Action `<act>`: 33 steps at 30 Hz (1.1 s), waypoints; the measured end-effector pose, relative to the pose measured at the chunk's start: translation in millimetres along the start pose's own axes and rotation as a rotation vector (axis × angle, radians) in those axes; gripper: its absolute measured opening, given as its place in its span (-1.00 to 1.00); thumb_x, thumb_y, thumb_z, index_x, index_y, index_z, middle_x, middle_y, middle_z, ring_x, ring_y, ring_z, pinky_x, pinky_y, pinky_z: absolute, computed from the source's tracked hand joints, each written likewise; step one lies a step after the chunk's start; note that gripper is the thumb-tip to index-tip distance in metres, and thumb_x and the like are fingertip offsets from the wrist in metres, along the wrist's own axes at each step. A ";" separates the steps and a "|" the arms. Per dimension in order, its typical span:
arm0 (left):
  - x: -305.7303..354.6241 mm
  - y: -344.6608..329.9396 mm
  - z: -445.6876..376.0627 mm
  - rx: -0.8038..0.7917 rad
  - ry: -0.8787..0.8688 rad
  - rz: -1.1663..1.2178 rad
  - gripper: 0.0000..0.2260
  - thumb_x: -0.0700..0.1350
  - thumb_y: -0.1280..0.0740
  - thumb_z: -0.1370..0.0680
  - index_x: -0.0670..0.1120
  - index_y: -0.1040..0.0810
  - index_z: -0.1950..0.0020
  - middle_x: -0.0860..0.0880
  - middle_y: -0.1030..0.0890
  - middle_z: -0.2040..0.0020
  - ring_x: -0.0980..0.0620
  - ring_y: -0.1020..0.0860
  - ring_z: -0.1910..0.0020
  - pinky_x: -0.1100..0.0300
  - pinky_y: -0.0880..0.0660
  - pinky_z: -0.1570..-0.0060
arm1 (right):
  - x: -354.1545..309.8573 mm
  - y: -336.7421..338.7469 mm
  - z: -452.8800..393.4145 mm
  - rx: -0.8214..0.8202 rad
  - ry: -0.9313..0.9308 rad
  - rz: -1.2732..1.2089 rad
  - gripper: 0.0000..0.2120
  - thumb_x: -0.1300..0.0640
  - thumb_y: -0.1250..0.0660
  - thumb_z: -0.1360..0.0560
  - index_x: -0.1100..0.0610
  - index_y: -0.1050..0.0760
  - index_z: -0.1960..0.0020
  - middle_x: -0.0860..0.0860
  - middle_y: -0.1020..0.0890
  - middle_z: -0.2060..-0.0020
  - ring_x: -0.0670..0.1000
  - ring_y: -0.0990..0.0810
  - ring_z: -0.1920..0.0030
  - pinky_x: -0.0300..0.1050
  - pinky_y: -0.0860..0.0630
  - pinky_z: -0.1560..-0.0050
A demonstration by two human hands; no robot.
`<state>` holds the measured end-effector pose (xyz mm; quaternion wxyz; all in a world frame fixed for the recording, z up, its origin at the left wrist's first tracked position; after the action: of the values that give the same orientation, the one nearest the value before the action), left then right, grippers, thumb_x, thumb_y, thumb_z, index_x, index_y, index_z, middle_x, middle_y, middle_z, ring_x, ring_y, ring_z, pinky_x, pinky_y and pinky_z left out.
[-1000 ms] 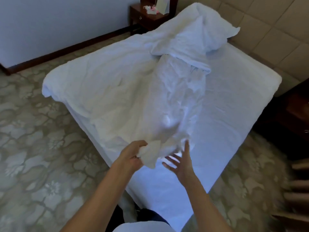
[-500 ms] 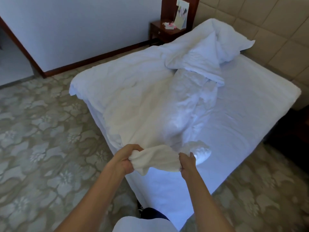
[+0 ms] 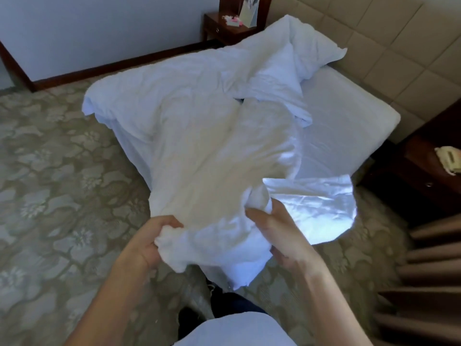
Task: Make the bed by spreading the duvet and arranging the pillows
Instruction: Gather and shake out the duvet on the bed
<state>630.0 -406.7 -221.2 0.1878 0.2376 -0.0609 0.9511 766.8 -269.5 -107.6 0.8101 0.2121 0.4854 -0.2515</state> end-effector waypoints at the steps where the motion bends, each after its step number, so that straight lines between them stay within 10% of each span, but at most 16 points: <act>1: -1.4 8.1 -0.8 -0.026 0.028 0.001 -0.57 -0.24 -0.15 -0.65 -0.31 -0.21 -0.51 -0.24 -0.27 -0.51 -0.20 -0.29 -0.47 0.07 -0.27 -0.36 | 6.6 -5.5 1.0 0.018 0.015 -0.024 -0.82 0.27 -0.27 -0.54 0.21 -0.63 -0.04 0.14 -0.73 0.09 0.11 -0.71 0.02 0.05 -0.61 -0.08; 3: -3.8 21.7 -2.4 0.006 0.018 0.054 -0.62 -0.24 -0.08 -0.68 -0.23 -0.22 -0.51 -0.16 -0.38 -0.45 -0.10 -0.34 -0.42 0.31 -0.29 -0.19 | 17.1 -9.7 -3.0 0.086 0.035 -0.085 -0.82 0.21 -0.31 -0.52 0.19 -0.63 -0.05 0.17 -0.72 0.06 0.13 -0.70 0.00 0.11 -0.59 -0.14; 5: -8.0 9.3 -6.6 -0.063 0.075 0.146 -0.76 -0.28 -0.13 -0.62 -0.21 -0.49 -0.24 -0.17 -0.67 0.04 -0.11 -0.60 0.03 0.28 -0.55 0.17 | 15.8 -7.6 -6.6 0.143 0.088 -0.140 -0.82 0.19 -0.32 -0.48 0.19 -0.64 -0.02 0.25 -0.70 0.05 0.15 -0.68 0.04 0.08 -0.57 -0.04; 8: -33.4 2.1 -1.4 -0.284 0.157 0.401 -0.94 -0.22 -0.37 -0.44 -0.12 -0.51 0.13 -0.03 -0.49 0.35 0.03 -0.44 0.48 0.23 -0.42 0.55 | 3.2 -4.0 -11.7 0.193 0.168 -0.125 -0.80 0.27 -0.31 -0.48 0.18 -0.63 -0.07 0.13 -0.73 0.07 0.14 -0.70 0.01 0.06 -0.59 -0.04; 12: -48.7 -44.9 33.3 -0.546 0.280 0.544 -0.50 0.17 -0.50 -0.35 -0.20 -0.55 -0.05 -0.16 -0.58 0.09 -0.13 -0.53 0.10 0.01 -0.52 0.08 | -1.3 -23.8 -24.0 0.146 0.257 0.222 -0.71 0.14 -0.33 -0.44 0.10 -0.60 -0.15 0.02 -0.72 0.01 0.02 -0.68 -0.02 0.04 -0.60 -0.08; 16: -34.1 -68.8 47.7 -0.489 0.208 0.546 -0.82 -0.21 -0.30 -0.45 -0.20 -0.58 -0.02 -0.17 -0.67 0.03 -0.11 -0.59 -0.06 -0.03 -0.42 -0.27 | 15.6 -35.8 -31.9 -0.032 0.318 0.554 -0.80 -0.01 -0.34 -0.51 0.08 -0.52 -0.05 -0.02 -0.66 0.10 0.00 -0.64 0.07 -0.07 -0.56 0.09; 19: -33.7 -69.1 32.7 -0.228 0.198 0.648 -0.82 -0.35 -0.17 -0.44 -0.26 -0.50 0.02 -0.20 -0.64 0.16 -0.14 -0.60 0.12 -0.01 -0.54 0.01 | 21.4 -10.0 -36.7 -0.239 0.414 0.705 -0.75 -0.09 -0.37 -0.48 0.01 -0.47 -0.06 -0.08 -0.62 0.05 -0.06 -0.60 0.04 -0.04 -0.56 0.05; 22: -37.3 -79.0 25.4 -0.096 0.176 0.762 -0.87 -0.35 -0.13 -0.51 -0.23 -0.46 0.11 -0.18 -0.59 0.23 -0.14 -0.56 0.24 0.00 -0.59 0.25 | 30.6 41.0 -64.6 -0.093 0.694 1.209 -0.28 -0.26 -0.42 -0.35 -0.08 -0.29 -0.42 -0.02 -0.38 -0.36 0.04 -0.32 -0.39 0.08 -0.37 -0.29; 25: -33.7 -115.4 29.6 -0.129 0.145 0.784 -0.81 -0.33 -0.12 -0.55 -0.24 -0.50 0.18 -0.18 -0.62 0.45 -0.14 -0.61 0.43 0.05 -0.56 0.56 | 73.2 70.8 -112.7 -0.363 0.451 1.205 0.06 -0.40 -0.45 -0.22 -0.20 0.01 -0.55 -0.07 -0.19 -0.51 0.06 -0.15 -0.52 0.23 -0.23 -0.42; 29: -22.2 -156.1 44.0 -0.077 -0.002 0.726 -0.76 -0.39 -0.09 -0.53 -0.25 -0.49 0.23 -0.11 -0.59 0.48 -0.07 -0.60 0.45 0.12 -0.57 0.53 | 92.6 81.5 -144.0 -0.515 0.507 0.819 -0.17 -0.22 -0.52 -0.30 -0.12 -0.24 -0.47 -0.27 -0.41 -0.31 -0.17 -0.46 -0.27 -0.08 -0.46 -0.27; 33: -39.3 -159.6 46.2 -0.031 -0.050 0.700 -0.76 -0.36 -0.08 -0.48 -0.24 -0.54 0.08 -0.15 -0.65 0.20 -0.11 -0.65 0.26 0.08 -0.64 0.30 | 83.0 92.4 -156.7 -0.510 0.451 0.525 -0.80 0.04 -0.37 -0.39 -0.02 -0.55 -0.02 -0.07 -0.66 0.15 -0.08 -0.61 0.19 -0.06 -0.55 0.29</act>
<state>743.6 -282.0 -195.0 -0.1477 0.2224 -0.1576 0.9507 750.5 -121.8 -241.3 0.7466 0.1711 0.6266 0.1440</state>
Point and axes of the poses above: each hand's wrist, its own z-axis away from the middle knuckle, its own y-axis out of the back of the hand, x = y × z, the point moved 6 cm from there along -z, towards the middle knuckle
